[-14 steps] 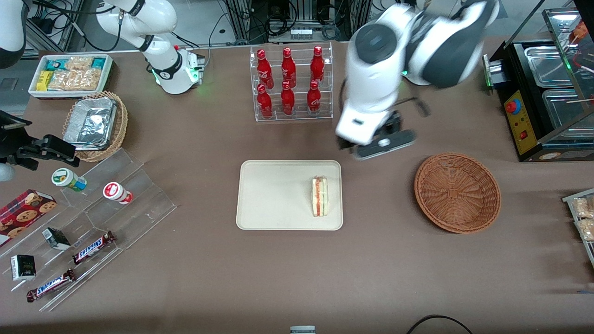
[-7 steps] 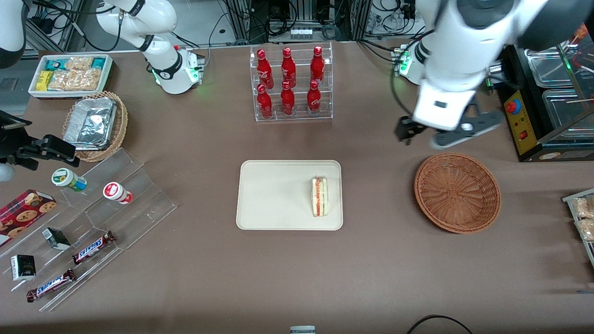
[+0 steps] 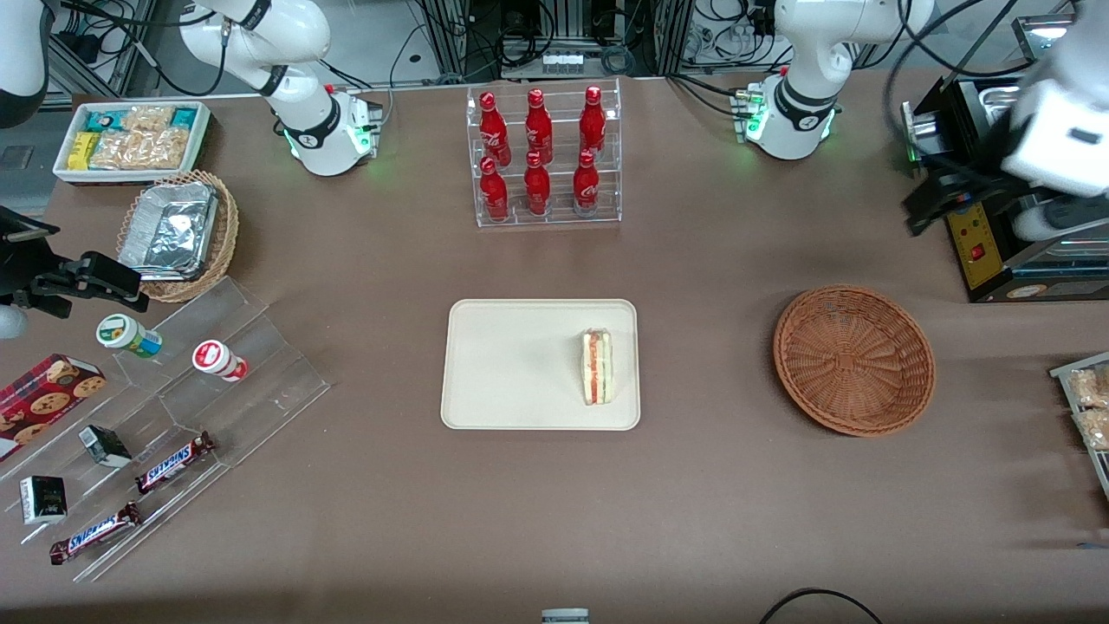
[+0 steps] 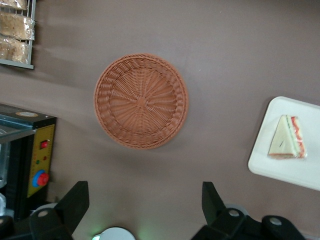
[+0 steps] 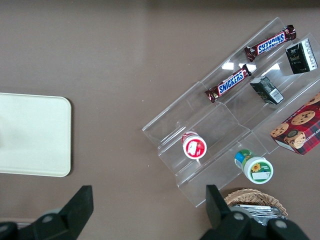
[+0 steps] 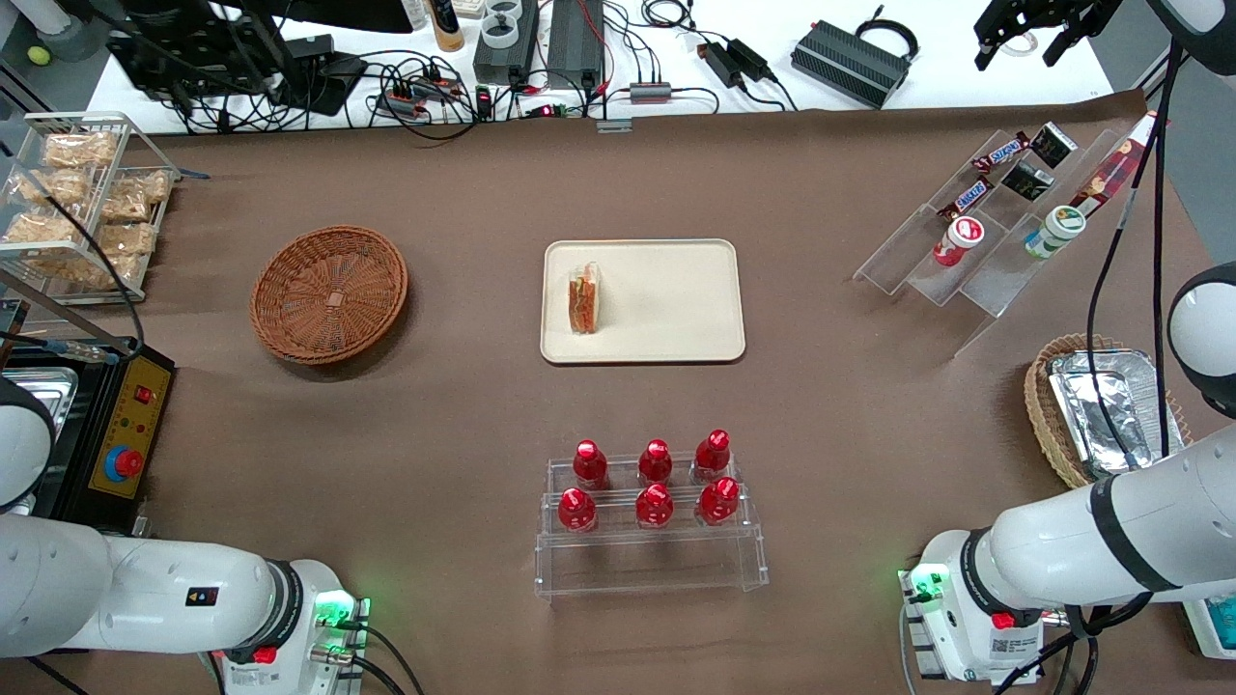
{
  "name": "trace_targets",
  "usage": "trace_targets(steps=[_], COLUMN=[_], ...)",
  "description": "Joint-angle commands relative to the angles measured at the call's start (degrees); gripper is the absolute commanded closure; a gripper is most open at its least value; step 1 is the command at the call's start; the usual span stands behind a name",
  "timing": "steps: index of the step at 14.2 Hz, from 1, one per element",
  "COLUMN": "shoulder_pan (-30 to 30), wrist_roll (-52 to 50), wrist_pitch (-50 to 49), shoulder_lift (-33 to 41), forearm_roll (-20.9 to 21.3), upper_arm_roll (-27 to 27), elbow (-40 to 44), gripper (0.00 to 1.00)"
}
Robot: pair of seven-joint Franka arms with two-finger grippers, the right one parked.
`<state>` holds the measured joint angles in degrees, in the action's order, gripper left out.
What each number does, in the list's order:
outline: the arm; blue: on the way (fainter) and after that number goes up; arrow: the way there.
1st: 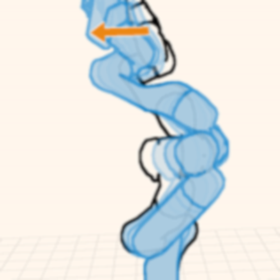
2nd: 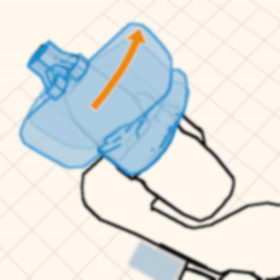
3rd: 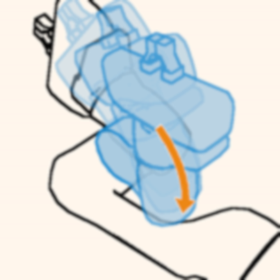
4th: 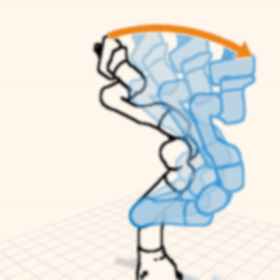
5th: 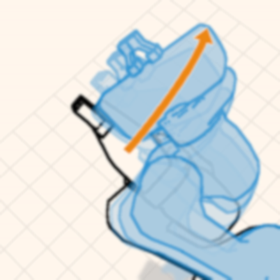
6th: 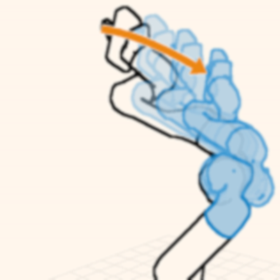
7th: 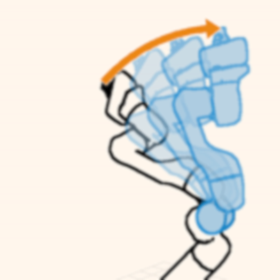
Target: Place sandwich from basket to tray
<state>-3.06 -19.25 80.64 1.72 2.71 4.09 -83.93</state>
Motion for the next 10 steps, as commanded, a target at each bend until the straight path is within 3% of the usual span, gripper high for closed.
trace_targets(steps=[1,4,10], shoulder_pan=[3.84,6.40,4.91], wrist_roll=[7.35,10.02,10.19], wrist_pitch=[-1.97,-1.71,-0.92], shoulder_lift=[2.58,2.50,1.26], forearm_roll=[-1.13,-5.61,-4.74], upper_arm_roll=[1.01,1.45,2.95], elbow=[-1.85,-1.41,-0.97], gripper=[0.00,0.00,0.00])
